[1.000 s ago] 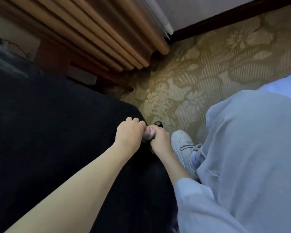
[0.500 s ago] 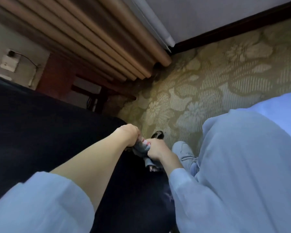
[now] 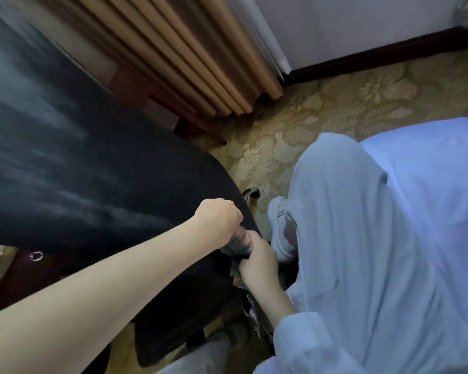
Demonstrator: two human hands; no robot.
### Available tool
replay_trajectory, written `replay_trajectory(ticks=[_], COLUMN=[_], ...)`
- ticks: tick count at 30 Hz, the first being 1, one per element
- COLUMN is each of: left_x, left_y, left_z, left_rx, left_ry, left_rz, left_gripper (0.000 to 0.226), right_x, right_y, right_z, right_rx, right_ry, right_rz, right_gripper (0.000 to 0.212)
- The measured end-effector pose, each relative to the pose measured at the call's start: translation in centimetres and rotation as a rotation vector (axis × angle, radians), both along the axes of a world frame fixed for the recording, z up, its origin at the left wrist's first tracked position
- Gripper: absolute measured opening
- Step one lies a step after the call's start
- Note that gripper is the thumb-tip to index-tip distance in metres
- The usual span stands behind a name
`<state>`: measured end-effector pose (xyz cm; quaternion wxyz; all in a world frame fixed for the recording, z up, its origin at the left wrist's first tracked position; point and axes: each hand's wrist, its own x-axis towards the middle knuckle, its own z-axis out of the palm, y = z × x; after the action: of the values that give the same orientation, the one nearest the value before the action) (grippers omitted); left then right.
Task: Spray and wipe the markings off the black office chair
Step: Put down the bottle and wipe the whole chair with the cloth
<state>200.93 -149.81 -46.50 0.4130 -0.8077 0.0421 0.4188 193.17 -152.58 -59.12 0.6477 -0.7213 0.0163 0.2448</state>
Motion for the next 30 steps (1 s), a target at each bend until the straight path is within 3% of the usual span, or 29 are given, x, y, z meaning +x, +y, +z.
replay_trajectory(ticks=[4,11,18,25,27,30], left_x=[-3.8,-3.5,0.9,5.7,6.2,6.0], left_y=[1.2,2.9,5.3,6.9,6.8,6.4], left_z=[-1.6,-5.3,-9.7,-12.0,-11.5,-9.8], left_rx=[-0.06,-0.126,-0.13,-0.156,-0.167,-0.16], left_ry=[-0.089,-0.142,-0.15,-0.179,-0.183,-0.206], left_rz=[-0.167,-0.117,-0.119,-0.086,-0.063,-0.055], left_gripper=[0.044,0.042,0.04,0.036,0.038,0.039], right_x=[-2.3,-1.3,3.3,9.5,10.0,9.3], right_y=[0.3,2.4,4.5,5.9,5.7,4.8], right_z=[-1.6,-4.8,-7.4,-9.5,-9.0,-7.3], right_rx=[0.032,0.05,0.195,0.086,0.056,-0.039], right_ry=[0.011,0.106,0.33,0.564,0.526,0.23], right_rz=[-0.07,-0.122,-0.354,-0.23,-0.205,-0.124], right_gripper=[0.04,0.026,0.018,0.022,0.019,0.025])
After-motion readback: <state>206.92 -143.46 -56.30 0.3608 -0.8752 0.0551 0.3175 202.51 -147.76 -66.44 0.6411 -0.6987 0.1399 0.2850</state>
